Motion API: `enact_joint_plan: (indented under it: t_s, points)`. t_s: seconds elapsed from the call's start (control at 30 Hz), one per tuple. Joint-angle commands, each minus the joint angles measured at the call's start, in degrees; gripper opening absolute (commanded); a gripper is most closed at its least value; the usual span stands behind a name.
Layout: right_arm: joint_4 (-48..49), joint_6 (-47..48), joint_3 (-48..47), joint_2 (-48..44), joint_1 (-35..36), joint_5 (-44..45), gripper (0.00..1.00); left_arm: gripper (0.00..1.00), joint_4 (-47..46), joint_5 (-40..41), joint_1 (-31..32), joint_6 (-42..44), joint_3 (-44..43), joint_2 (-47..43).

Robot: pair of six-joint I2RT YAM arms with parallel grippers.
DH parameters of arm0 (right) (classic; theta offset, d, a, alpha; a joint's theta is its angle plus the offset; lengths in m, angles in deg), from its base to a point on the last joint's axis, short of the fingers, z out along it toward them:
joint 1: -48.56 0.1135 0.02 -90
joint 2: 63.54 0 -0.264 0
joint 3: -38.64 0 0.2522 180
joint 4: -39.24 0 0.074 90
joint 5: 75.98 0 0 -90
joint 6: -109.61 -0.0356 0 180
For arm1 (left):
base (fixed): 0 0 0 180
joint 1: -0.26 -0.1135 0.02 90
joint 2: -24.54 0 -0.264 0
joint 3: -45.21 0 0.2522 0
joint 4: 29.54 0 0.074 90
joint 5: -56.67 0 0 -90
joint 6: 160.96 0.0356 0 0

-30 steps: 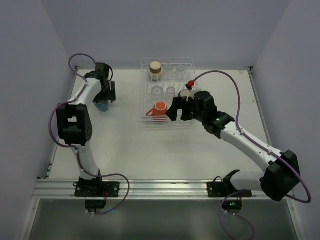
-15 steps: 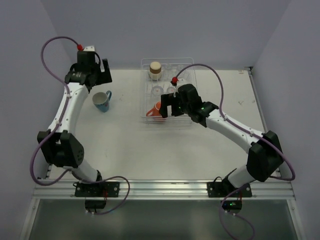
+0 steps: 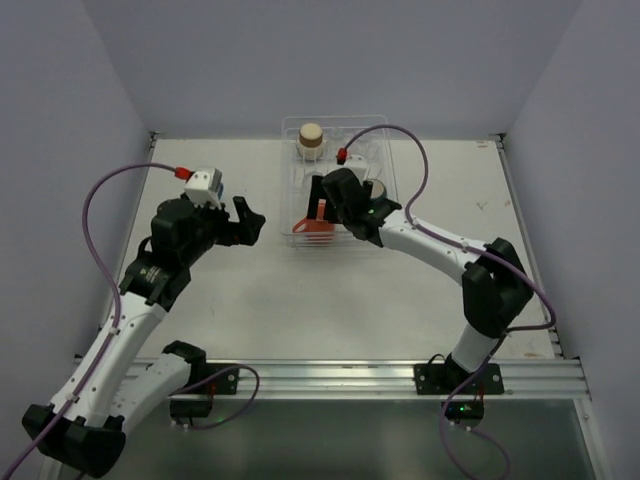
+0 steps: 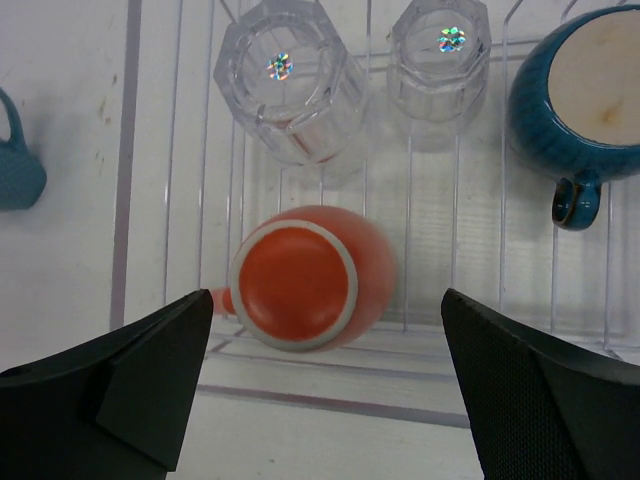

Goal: Unload the cups from the dish rack

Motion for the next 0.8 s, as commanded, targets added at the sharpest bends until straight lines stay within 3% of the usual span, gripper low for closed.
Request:
enact_joint_plan:
  t_s: [0.0,0.17,0.37,0.67,0.77]
  points:
    - [-2.45,-8.58,-7.23,3.99,1.62,10.68,0.99,1.0,-5.67,-7.15,0.07,-2.04,5.59,-6.27]
    - [-10.86,-15.34,-16.53,10.84,4.43,14.29,0.99,1.0,-6.03,-4.81,6.12,-1.35,10.18,-10.68]
    - [-18.96,-23.96,-18.93,15.6,4.7,19.64,0.99,1.0,-5.85,-1.11,12.46,1.46,11.77,-14.64]
    - [-21.09,-25.72,-19.28,18.84,4.7,18.52,0.99,1.0,-5.41,2.76,16.15,2.35,12.65,-18.25]
    - [-20.66,-26.16,-19.45,19.38,4.61,17.99,0.93,1.0,-5.24,2.76,16.24,2.35,12.74,-18.33]
